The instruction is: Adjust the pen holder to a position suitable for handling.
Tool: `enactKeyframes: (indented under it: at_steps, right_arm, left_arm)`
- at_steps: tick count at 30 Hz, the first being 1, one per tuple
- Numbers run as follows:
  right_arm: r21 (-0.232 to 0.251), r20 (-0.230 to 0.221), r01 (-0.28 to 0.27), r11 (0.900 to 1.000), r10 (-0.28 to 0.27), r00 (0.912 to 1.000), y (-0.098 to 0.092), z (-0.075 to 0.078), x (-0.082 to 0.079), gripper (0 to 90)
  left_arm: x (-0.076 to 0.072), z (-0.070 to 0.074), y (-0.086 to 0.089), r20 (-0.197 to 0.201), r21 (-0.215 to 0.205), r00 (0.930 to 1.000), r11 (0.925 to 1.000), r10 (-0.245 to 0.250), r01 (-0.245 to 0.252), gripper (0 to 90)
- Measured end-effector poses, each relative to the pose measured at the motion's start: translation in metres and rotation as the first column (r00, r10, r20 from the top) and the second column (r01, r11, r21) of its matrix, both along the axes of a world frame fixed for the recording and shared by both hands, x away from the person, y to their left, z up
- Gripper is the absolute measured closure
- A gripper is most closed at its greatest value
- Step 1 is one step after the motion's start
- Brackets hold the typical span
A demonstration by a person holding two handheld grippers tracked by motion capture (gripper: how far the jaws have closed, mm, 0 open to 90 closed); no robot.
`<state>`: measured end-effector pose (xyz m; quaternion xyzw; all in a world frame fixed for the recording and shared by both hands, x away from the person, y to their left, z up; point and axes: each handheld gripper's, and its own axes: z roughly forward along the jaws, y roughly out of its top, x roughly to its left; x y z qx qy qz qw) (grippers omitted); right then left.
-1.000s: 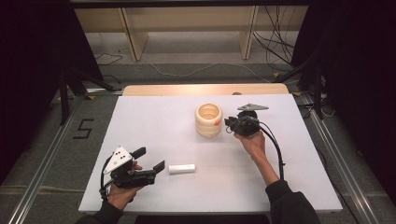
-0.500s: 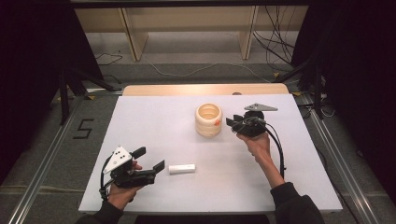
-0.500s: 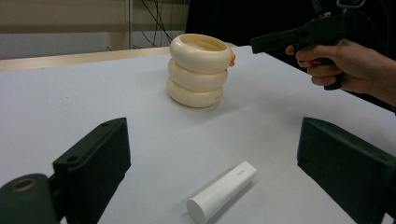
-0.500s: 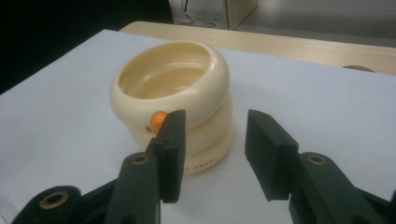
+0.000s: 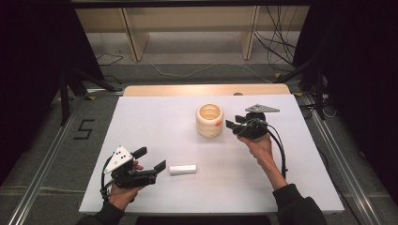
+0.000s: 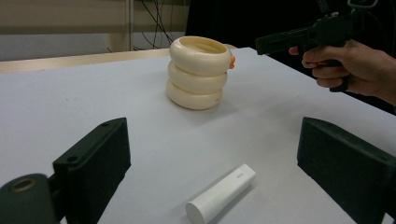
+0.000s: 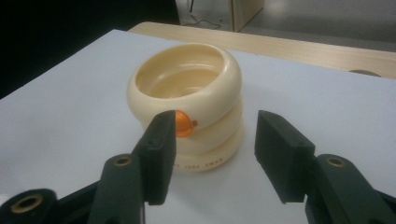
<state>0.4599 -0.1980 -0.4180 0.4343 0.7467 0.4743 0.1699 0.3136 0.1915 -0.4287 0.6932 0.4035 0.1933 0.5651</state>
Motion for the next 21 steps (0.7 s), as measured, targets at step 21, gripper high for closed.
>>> enactKeyframes:
  at_steps: [21]
  right_arm:
    - [-0.068,0.04,-0.16,0.985,0.163,0.9858,0.032,0.017,-0.023,30.1]
  left_arm:
    - [0.0,0.0,0.001,-0.003,-0.012,1.0,0.9999,0.007,-0.007,8.7]
